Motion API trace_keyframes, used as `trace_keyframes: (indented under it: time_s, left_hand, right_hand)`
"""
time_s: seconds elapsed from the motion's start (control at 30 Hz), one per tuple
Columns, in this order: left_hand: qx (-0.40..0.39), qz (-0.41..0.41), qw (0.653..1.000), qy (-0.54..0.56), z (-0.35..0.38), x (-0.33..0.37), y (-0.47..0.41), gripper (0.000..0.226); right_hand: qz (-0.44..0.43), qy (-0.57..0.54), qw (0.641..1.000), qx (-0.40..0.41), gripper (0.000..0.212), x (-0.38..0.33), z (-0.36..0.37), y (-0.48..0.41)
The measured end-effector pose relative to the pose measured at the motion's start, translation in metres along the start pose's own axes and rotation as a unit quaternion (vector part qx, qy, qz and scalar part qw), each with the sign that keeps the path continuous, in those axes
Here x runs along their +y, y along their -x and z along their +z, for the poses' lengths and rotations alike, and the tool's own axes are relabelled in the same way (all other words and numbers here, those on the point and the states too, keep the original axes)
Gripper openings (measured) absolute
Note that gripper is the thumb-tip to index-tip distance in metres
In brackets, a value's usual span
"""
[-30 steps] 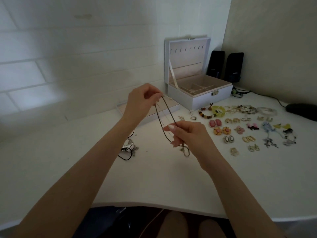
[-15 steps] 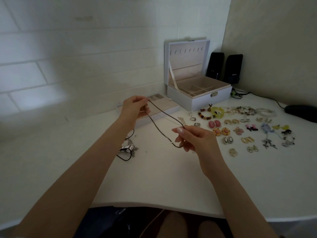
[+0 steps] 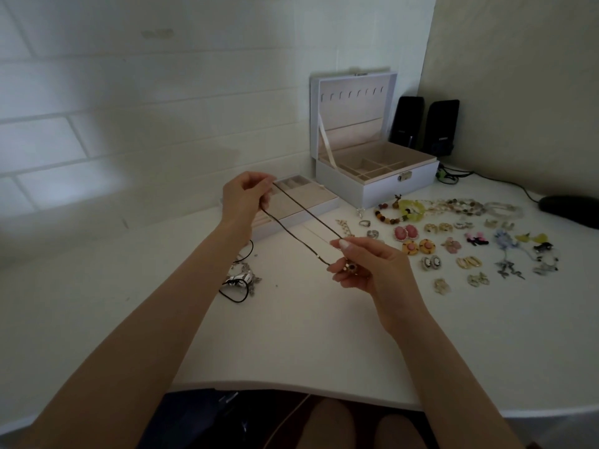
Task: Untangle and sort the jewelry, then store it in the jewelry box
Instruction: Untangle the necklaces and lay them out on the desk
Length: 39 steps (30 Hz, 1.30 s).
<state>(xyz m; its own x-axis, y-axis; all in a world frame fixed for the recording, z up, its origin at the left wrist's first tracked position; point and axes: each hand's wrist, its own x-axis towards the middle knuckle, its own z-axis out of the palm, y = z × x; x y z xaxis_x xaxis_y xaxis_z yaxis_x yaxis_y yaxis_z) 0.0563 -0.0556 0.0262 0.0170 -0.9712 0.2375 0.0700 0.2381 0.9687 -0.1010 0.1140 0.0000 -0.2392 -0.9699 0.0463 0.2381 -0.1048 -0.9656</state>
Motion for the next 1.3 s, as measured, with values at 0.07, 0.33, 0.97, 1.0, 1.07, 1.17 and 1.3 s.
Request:
trace_keyframes:
  time_s: [0.07, 0.33, 0.97, 1.0, 1.07, 1.17, 1.3]
  left_hand:
    - [0.009, 0.017, 1.0, -0.007, 0.0, 0.001, -0.001, 0.004]
    - [-0.008, 0.036, 0.996, -0.087, 0.001, -0.003, -0.004, 0.006]
    - [-0.194, 0.033, 0.947, -0.254, 0.056, -0.019, -0.017, 0.014]
    - [-0.198, 0.05, 0.932, -0.3, 0.061, -0.024, -0.019, 0.011]
    - [-0.206, 0.078, 0.902, -0.371, 0.069, -0.031, -0.023, 0.007]
    - [-0.23, 0.103, 0.857, -0.449, 0.078, -0.037, -0.028, 0.006]
    - [-0.234, 0.12, 0.826, -0.498, 0.083, -0.044, -0.031, 0.008]
  right_hand:
    - [0.007, -0.004, 1.0, -0.012, 0.011, 0.0, 0.0, 0.0]
    - [-0.012, 0.037, 0.999, 0.027, 0.006, 0.004, 0.0, 0.003]
    - [-0.004, 0.283, 0.954, 0.098, 0.015, 0.014, -0.015, 0.029]
    - [-0.004, 0.306, 0.947, 0.099, 0.014, 0.015, -0.016, 0.028]
    - [-0.011, 0.353, 0.931, 0.095, 0.01, 0.016, -0.016, 0.027]
    - [-0.026, 0.458, 0.886, 0.067, 0.01, 0.017, -0.012, 0.023]
    - [-0.022, 0.533, 0.844, 0.055, 0.014, 0.021, -0.007, 0.02]
